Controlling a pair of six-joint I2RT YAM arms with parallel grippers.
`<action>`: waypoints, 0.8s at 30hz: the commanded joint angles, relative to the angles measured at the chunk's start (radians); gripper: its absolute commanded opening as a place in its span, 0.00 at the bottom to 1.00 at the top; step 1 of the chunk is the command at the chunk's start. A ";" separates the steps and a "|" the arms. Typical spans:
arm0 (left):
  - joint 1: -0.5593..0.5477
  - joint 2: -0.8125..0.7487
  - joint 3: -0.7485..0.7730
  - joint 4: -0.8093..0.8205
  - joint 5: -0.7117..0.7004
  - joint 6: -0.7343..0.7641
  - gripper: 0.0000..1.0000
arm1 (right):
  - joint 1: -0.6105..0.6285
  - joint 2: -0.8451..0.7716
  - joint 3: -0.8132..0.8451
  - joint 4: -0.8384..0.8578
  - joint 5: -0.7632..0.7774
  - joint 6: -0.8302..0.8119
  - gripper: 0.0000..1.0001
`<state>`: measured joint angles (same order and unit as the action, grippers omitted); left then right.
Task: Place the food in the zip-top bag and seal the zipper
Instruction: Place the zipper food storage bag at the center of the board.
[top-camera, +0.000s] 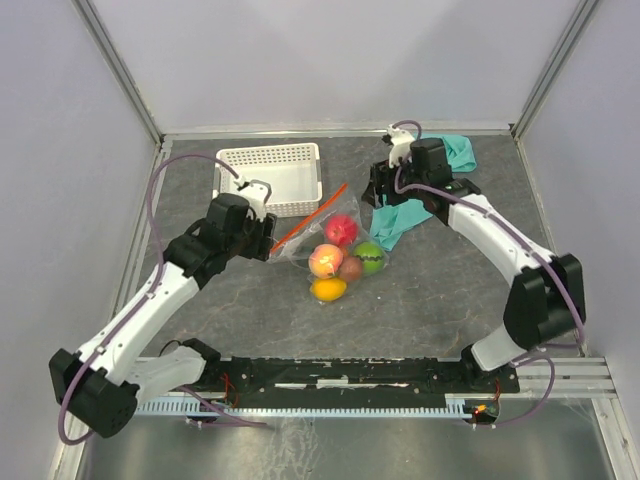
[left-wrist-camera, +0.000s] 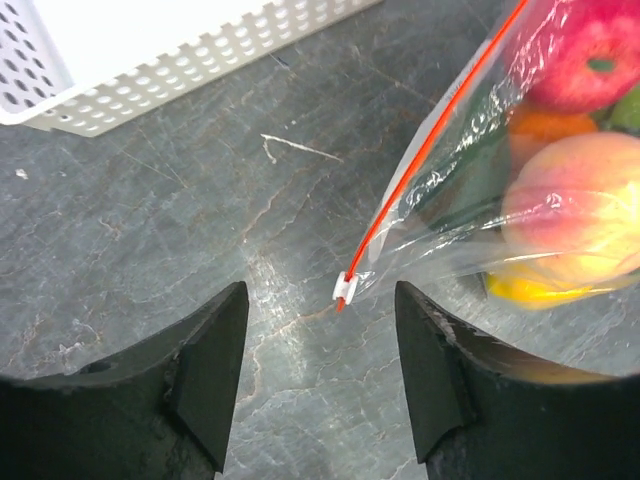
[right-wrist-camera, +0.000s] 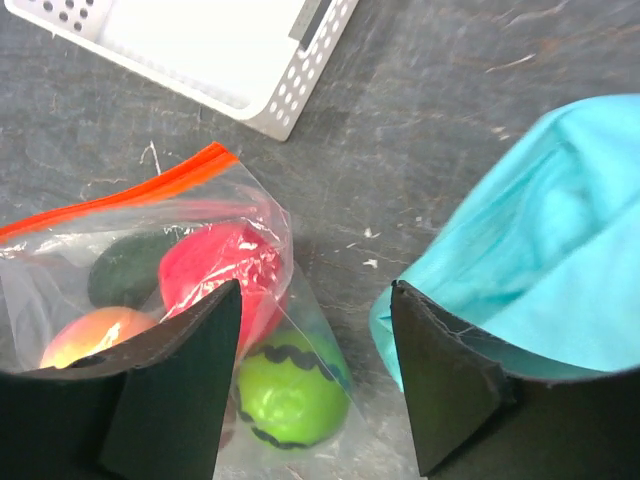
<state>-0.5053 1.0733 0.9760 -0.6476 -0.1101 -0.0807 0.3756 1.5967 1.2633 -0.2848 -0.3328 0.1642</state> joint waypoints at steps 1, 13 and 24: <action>0.005 -0.109 -0.036 0.096 -0.097 -0.088 0.71 | -0.018 -0.187 -0.040 0.003 0.118 0.053 0.71; 0.005 -0.492 -0.179 0.214 -0.329 -0.249 0.99 | -0.028 -0.683 -0.297 -0.128 0.640 0.153 0.99; 0.004 -0.729 -0.290 0.174 -0.386 -0.314 1.00 | -0.029 -1.072 -0.422 -0.407 0.959 0.138 0.99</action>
<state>-0.5053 0.3996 0.7212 -0.4850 -0.4549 -0.3264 0.3504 0.6403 0.8658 -0.5884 0.4709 0.3317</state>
